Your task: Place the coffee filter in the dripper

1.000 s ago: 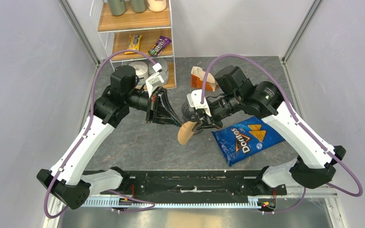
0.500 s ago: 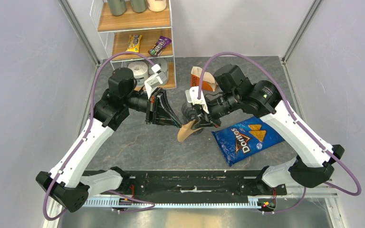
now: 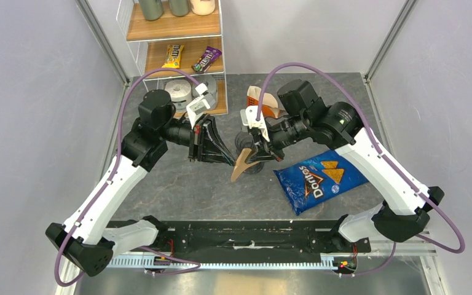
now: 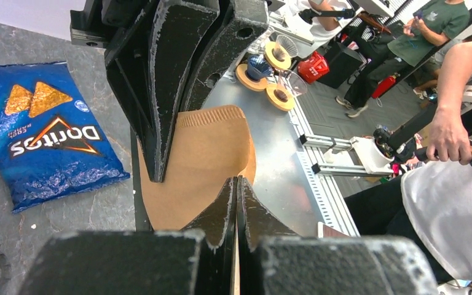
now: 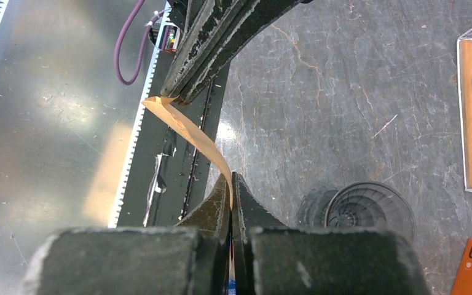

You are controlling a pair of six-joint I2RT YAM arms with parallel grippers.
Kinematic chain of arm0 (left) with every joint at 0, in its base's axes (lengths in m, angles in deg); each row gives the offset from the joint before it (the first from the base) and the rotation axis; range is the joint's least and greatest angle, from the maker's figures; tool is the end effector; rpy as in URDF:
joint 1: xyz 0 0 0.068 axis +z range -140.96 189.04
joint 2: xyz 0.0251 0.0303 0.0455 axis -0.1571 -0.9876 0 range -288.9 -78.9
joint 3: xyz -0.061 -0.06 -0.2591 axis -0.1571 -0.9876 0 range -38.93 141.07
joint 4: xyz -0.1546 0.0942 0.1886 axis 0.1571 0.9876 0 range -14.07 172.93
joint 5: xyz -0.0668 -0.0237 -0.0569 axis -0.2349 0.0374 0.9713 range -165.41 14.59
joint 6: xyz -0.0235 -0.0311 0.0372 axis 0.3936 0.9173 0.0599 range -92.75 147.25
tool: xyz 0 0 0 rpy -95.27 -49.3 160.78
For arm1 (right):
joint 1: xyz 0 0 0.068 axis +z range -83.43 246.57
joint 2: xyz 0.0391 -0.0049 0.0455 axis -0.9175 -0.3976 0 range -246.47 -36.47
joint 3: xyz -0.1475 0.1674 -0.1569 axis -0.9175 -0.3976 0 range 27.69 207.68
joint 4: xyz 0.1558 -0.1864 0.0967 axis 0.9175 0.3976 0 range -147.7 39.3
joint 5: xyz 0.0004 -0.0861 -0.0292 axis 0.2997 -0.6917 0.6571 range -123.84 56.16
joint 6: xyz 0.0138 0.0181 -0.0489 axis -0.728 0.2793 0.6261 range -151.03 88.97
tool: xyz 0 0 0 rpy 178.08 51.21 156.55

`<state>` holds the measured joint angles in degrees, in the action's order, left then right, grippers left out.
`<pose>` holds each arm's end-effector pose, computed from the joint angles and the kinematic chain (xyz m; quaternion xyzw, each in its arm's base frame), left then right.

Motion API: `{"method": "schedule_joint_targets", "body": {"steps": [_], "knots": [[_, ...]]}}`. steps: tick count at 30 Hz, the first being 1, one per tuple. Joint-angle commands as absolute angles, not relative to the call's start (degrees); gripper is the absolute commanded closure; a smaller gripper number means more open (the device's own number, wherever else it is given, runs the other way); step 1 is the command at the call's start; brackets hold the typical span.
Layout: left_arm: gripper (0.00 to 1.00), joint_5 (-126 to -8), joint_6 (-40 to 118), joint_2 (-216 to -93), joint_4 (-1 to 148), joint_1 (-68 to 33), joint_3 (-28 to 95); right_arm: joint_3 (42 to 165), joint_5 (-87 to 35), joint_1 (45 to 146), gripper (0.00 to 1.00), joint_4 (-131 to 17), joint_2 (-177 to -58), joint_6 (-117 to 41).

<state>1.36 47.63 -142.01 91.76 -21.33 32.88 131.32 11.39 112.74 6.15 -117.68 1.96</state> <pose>0.1681 -0.1387 0.4352 0.4605 0.5496 -0.6429 0.2692 0.1600 0.2034 0.4577 -0.6580 0.5477 0.3918 0.3369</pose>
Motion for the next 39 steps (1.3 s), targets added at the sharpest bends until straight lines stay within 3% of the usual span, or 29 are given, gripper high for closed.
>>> {"method": "schedule_joint_targets", "body": {"steps": [1, 31, 39], "knots": [[0.98, -0.9, 49.5, -142.0, 89.5, -21.7, 33.1, 132.7, 13.7, 112.7, 1.00, 5.7, -117.7, 2.6], [0.98, -8.1, 37.0, -144.1, 102.4, -21.5, 37.4, 130.8, 17.0, 112.7, 1.00, 6.8, -116.2, 1.3], [0.98, -6.3, 40.1, -144.7, 98.2, -21.8, 37.1, 130.6, 17.3, 113.2, 1.00, 2.4, -117.3, -2.6]]}}
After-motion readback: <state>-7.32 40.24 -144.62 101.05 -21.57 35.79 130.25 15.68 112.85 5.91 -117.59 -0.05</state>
